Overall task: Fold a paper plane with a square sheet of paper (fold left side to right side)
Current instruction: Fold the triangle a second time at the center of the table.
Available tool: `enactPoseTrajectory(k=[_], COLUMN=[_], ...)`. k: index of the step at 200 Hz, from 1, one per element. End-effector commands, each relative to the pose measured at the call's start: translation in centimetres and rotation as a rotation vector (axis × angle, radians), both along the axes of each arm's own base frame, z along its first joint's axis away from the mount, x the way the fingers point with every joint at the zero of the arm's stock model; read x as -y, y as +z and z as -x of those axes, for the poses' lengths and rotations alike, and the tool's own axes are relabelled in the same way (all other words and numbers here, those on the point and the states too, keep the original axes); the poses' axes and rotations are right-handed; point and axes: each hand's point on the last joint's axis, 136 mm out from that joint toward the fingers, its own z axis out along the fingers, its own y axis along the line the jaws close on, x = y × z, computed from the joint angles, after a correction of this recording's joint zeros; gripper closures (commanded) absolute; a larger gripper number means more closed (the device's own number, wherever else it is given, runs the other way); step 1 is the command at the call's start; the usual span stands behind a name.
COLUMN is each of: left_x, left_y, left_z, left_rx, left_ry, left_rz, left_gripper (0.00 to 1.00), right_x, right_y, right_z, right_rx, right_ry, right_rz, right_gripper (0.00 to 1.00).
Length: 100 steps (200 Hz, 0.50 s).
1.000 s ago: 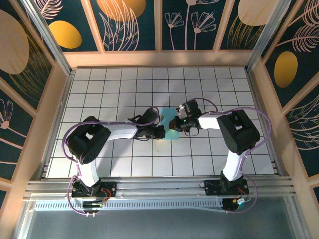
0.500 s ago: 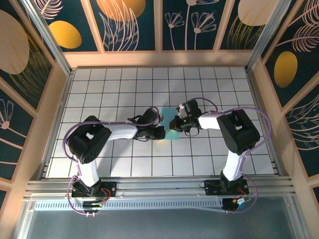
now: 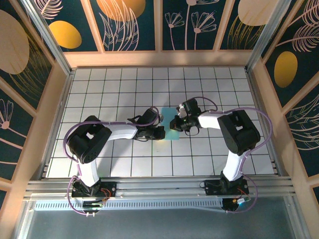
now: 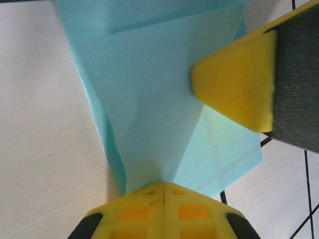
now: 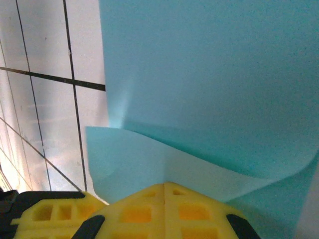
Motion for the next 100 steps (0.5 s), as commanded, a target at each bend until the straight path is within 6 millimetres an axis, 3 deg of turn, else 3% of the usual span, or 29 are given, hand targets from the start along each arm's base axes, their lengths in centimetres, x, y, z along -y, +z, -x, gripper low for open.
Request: enactPoseTrajectory(k=[1,66,100], left_x=[-1.9,-2.1,-2.4], left_y=[-2.3,-2.5,-2.7], left_z=[0.8,0.8,0.9], left_rx=[-0.040,-0.038,-0.042], left_ry=[0.014,0.012,0.021], left_rz=[-0.081,-0.096,-0.109], left_gripper=[0.96,0.97,0.97], right_x=[-0.5,-2.9,-2.4], right_y=[2.2,0.8,-0.7], right_z=[0.0,1.6,1.4], right_rx=[0.051,0.024,0.019], right_ry=[0.013,0.045,0.038], right_rz=[-0.007,-0.039,0.018], right_gripper=[1.00,1.00,1.00])
